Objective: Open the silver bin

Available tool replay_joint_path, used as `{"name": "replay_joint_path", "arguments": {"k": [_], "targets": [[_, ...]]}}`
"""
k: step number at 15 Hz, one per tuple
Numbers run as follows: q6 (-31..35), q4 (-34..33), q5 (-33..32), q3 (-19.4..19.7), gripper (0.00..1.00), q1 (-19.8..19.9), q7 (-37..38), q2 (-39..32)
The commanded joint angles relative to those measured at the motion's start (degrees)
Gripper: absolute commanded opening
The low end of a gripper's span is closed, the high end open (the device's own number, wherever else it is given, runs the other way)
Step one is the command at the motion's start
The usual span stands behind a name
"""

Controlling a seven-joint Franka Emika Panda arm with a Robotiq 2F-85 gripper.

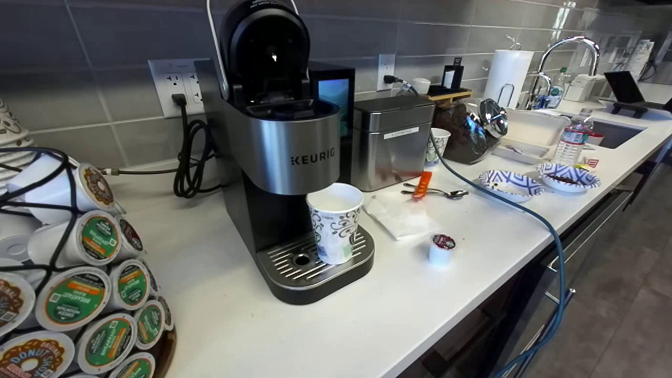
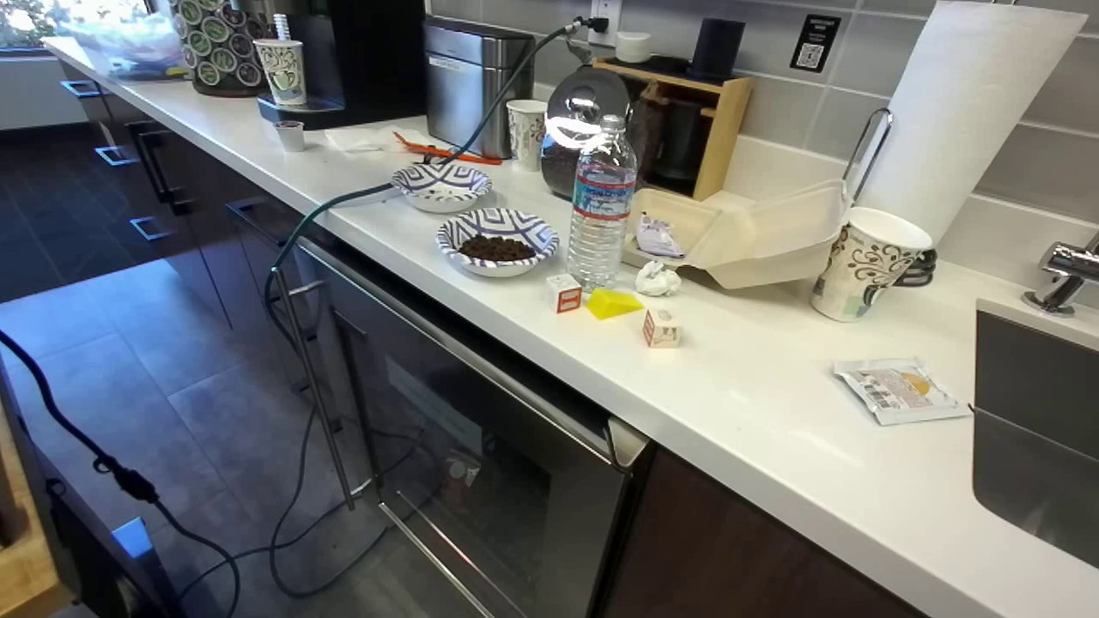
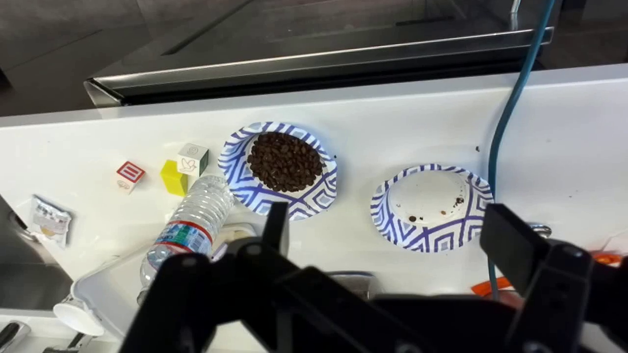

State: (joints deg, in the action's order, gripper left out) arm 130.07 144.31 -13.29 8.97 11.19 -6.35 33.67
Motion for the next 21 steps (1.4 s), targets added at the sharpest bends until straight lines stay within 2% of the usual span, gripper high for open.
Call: {"name": "replay_joint_path", "arguments": {"k": [1, 5, 8, 11, 13, 14, 17, 19, 21], "targets": [[8.73, -1.56, -1.21, -2.43, 1.0, -2.45, -1.3, -1.91], [15.64, -7.53, -2.25, -8.05, 1.0, -6.5, -3.13, -8.06], [19.75, -11.91, -2.87, -10.21, 1.0, -9.94, -6.73, -14.21], [22.45, -15.91, -2.86, -11.05, 1.0, -13.11, -12.25, -20.09], [19.19, -18.3, 2.01, -9.64, 1.0, -16.83, -19.91, -22.29], [21.12, -15.18, -1.15, -11.01, 1.0, -14.23, -13.41, -19.29], [21.22, -17.35, 0.47, -10.67, 1.0, -15.92, -17.37, -22.21], [30.37, -16.3, -5.59, -11.55, 1.0, -14.46, -15.3, -22.47], [41.08, -16.02, -9.76, -12.41, 1.0, -14.26, -15.32, -26.16]]}}
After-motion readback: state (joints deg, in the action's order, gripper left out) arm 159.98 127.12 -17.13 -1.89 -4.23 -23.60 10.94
